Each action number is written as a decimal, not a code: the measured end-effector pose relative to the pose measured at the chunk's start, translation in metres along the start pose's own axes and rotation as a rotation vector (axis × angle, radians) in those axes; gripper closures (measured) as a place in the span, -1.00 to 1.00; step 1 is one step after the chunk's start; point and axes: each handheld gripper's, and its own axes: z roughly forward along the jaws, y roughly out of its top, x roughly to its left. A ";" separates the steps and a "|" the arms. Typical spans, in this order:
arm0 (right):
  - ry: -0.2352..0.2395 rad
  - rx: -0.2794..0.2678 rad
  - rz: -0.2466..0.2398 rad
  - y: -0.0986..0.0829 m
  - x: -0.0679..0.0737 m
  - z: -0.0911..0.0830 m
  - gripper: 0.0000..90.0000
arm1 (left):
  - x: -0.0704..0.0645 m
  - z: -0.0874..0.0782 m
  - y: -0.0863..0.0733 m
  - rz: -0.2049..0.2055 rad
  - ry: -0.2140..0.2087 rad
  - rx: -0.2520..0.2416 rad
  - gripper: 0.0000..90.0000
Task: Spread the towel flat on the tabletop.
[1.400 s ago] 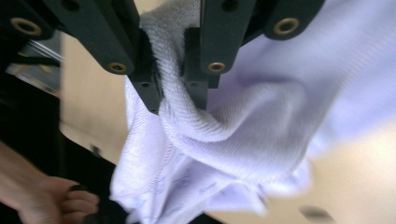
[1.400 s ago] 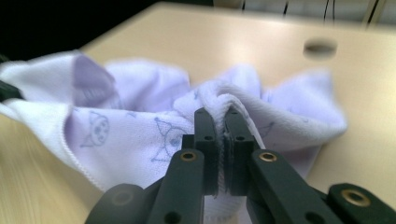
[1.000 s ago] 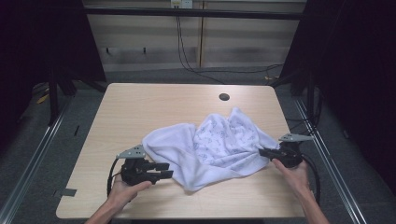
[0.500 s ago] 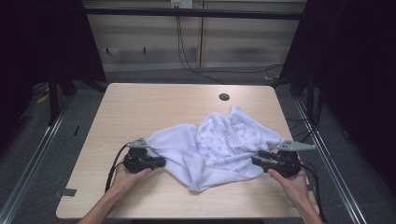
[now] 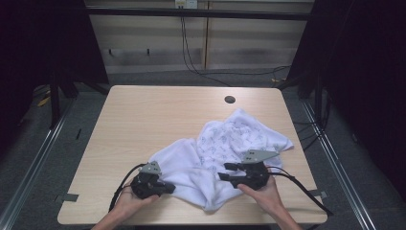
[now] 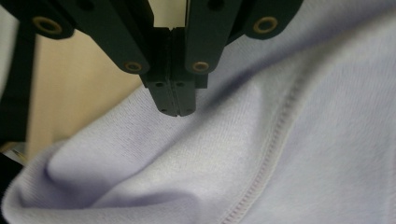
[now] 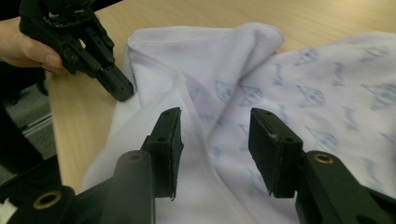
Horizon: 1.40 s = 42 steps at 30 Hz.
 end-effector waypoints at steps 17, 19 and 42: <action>0.076 0.055 -0.030 0.015 0.011 0.045 0.92 | 0.033 -0.057 -0.010 -0.137 0.080 -0.288 0.75; 0.039 0.014 -0.021 0.016 0.008 0.024 0.93 | 0.036 -0.058 -0.010 -0.148 0.087 -0.296 0.74; -0.244 -0.053 0.157 -0.078 -0.005 -0.112 0.04 | 0.009 -0.002 0.003 -0.010 0.026 -0.009 0.96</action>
